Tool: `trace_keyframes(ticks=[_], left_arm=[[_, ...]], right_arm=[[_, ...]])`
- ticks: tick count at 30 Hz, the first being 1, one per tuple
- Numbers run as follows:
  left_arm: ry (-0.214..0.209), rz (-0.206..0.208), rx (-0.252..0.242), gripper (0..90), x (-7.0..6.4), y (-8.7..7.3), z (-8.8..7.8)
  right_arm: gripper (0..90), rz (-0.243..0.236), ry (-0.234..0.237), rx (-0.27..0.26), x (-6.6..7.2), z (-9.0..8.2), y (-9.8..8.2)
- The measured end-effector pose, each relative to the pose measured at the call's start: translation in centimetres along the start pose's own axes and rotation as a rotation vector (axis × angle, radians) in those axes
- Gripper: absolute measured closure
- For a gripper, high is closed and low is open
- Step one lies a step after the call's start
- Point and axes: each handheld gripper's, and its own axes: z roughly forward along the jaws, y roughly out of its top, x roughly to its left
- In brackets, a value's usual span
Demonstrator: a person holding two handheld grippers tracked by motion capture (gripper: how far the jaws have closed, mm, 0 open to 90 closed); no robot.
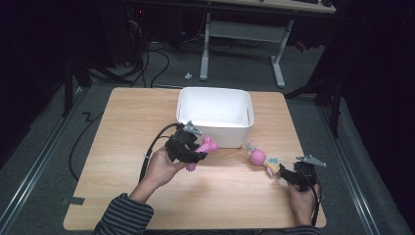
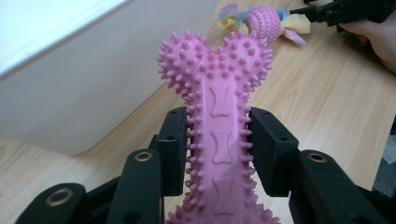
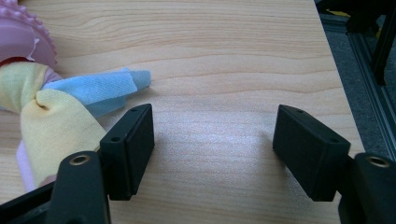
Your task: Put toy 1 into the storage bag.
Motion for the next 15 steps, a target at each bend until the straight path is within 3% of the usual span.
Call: trace_keyframes(ticks=[15], left_arm=[[0.01,0.001,-0.04,59.2,1.5,2.5,-2.4]], right_arm=[[29.6,0.002,0.001,0.001,0.0,0.0,0.0]])
